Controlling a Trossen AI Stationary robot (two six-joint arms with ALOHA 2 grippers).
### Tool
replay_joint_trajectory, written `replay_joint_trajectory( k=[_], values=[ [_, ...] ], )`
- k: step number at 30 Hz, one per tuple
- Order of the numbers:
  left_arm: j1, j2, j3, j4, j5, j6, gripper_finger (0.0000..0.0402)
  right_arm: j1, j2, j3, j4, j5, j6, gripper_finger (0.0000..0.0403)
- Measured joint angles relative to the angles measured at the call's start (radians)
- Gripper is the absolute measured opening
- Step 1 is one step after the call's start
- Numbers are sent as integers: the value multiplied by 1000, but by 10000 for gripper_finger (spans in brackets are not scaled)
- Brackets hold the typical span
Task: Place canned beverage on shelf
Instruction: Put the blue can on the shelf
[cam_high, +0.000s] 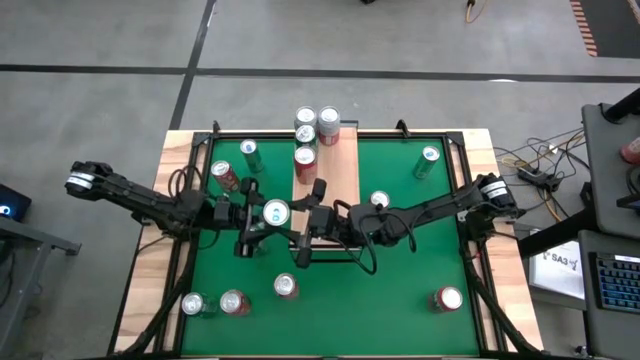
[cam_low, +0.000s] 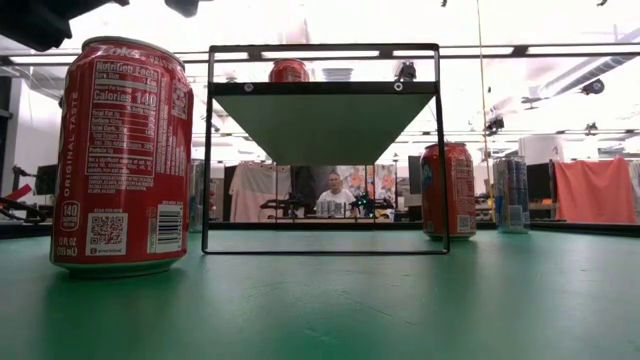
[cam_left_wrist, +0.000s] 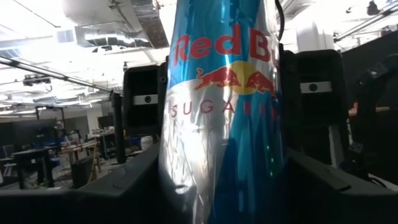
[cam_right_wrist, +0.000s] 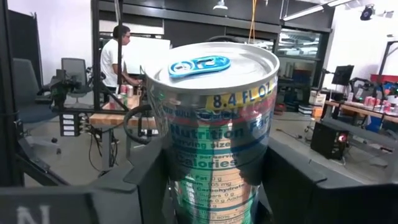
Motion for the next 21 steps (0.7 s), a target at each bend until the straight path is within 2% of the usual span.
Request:
replay_joint_trajectory(
  k=[6, 11, 16, 21],
  values=[
    [0, -2, 0, -5, 5, -5, 272, -1, -5, 0, -1, 0, 3, 198],
    [-1, -5, 0, -44, -85, -14, 284, -3, -22, 0, 2, 12, -7, 198],
    [-2, -12, 0, -80, -92, -17, 300, -2, -38, 2, 2, 23, -19, 198],
    [-2, -57, -1, -182, -95, 7, 314, -3, -85, 2, -53, 116, -39, 198]
  ],
)
